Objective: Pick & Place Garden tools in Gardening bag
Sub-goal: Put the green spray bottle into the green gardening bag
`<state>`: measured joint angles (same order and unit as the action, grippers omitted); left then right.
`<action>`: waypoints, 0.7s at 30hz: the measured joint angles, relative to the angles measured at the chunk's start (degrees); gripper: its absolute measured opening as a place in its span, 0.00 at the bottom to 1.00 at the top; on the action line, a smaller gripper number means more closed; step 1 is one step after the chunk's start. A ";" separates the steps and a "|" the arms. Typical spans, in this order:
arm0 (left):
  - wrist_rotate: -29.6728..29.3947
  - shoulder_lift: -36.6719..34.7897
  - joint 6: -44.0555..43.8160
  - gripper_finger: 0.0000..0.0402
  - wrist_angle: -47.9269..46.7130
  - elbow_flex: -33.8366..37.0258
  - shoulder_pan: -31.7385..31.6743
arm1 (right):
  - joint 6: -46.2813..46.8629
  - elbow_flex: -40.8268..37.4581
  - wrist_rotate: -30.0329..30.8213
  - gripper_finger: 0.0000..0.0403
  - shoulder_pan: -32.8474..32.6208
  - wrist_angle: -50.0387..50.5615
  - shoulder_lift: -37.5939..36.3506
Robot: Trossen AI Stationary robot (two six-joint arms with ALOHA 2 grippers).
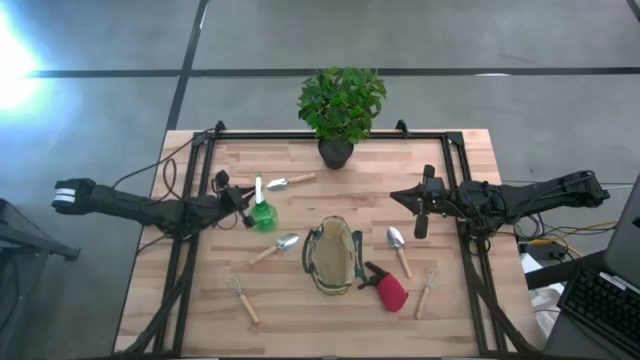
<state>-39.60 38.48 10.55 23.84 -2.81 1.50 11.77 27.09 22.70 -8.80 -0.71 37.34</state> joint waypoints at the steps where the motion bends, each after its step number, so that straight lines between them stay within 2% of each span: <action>1: 0.34 0.00 0.45 0.01 0.20 -0.47 0.00 | 0.00 0.00 0.00 0.02 0.00 0.00 -0.01; 13: 9.02 1.77 7.67 0.01 1.66 -11.08 0.04 | 0.00 0.00 1.57 0.02 0.00 -0.40 1.37; 21: 11.99 12.51 9.56 0.01 1.65 -21.64 0.05 | 0.56 0.03 1.67 0.02 0.07 -1.80 5.20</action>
<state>-27.61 50.99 20.11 25.49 -24.45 1.55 12.33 27.12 24.37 -8.73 -2.51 42.54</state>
